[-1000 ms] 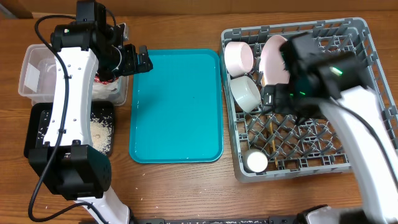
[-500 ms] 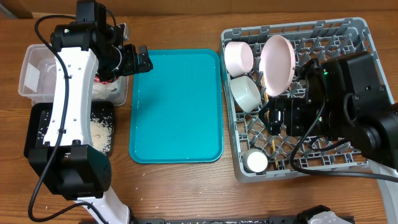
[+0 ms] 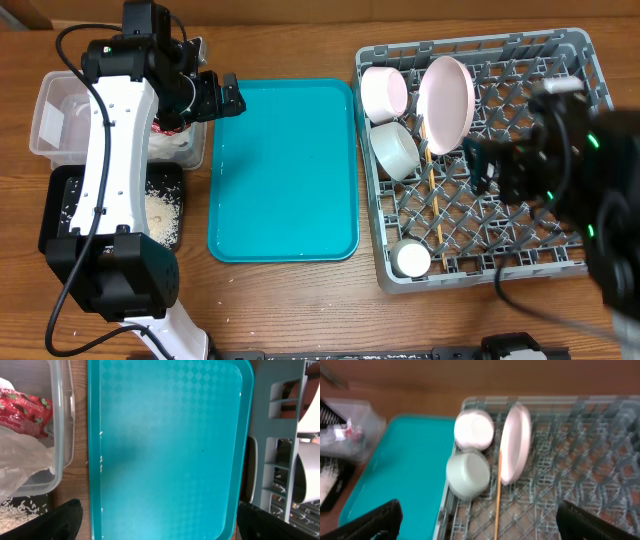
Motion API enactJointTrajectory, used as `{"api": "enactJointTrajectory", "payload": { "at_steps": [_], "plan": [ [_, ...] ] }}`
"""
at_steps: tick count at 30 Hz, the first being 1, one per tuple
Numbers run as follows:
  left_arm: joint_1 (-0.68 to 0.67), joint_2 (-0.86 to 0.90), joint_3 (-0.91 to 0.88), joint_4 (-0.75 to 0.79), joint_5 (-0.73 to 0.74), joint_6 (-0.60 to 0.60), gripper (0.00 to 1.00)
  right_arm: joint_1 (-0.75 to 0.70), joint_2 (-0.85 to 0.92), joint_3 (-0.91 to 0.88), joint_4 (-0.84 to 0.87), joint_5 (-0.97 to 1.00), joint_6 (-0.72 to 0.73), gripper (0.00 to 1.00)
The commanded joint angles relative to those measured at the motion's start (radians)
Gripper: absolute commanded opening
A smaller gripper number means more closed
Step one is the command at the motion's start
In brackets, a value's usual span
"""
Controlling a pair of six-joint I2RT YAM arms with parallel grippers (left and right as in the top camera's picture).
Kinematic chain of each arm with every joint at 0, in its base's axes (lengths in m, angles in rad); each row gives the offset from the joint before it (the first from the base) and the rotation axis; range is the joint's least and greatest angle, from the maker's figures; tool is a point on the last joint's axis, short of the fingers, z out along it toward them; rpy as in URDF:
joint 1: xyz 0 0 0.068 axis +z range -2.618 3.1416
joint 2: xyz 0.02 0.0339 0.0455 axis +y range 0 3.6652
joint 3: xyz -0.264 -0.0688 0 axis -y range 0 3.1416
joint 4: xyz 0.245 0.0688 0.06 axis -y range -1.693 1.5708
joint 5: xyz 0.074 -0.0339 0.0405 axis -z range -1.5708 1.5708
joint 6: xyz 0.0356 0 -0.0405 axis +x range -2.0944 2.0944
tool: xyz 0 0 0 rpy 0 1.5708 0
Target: Sort waste into correct bins and load items into the dishwasher
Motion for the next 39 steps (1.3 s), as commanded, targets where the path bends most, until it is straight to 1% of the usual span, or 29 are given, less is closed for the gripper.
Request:
{"api": "enactJointTrajectory", "payload": {
  "at_steps": [1, 5, 11, 15, 19, 23, 26, 32, 34, 39],
  "plan": [
    [-0.002, -0.006, 0.014, 0.003, 0.007, 0.011, 1.00, -0.034, -0.152, -0.170, 0.101, -0.035, -0.066, 1.00],
    [-0.002, -0.006, 0.014, 0.003, 0.007, 0.011, 1.00, -0.036, -0.348, -0.451, 0.342, -0.038, -0.089, 1.00],
    [-0.002, -0.006, 0.014, 0.003, 0.007, 0.011, 1.00, -0.059, -0.596, -0.864, 0.742, -0.137, -0.089, 1.00],
    [-0.002, -0.006, 0.014, 0.003, 0.007, 0.011, 1.00, -0.060, -0.704, -1.078, 0.921, -0.184, -0.089, 1.00],
    [-0.002, -0.006, 0.014, 0.003, 0.007, 0.011, 1.00, -0.060, -0.788, -1.235, 1.046, -0.185, -0.078, 1.00],
    [-0.002, -0.006, 0.014, 0.003, 0.007, 0.011, 1.00, -0.060, -0.859, -1.331, 1.134, -0.185, -0.078, 1.00],
    [-0.002, -0.006, 0.014, 0.003, 0.007, 0.011, 1.00, -0.060, -0.908, -1.373, 1.160, -0.185, -0.078, 1.00],
    [-0.002, -0.006, 0.014, 0.003, 0.007, 0.011, 1.00, -0.060, -0.988, -1.430, 1.182, -0.185, -0.079, 1.00],
    [-0.002, -0.006, 0.014, 0.003, 0.007, 0.011, 1.00, -0.060, -1.018, -1.462, 1.226, -0.185, -0.079, 1.00],
    [-0.002, -0.006, 0.014, 0.003, 0.007, 0.011, 1.00, -0.060, -1.022, -1.466, 1.239, -0.182, -0.078, 1.00]
  ]
}}
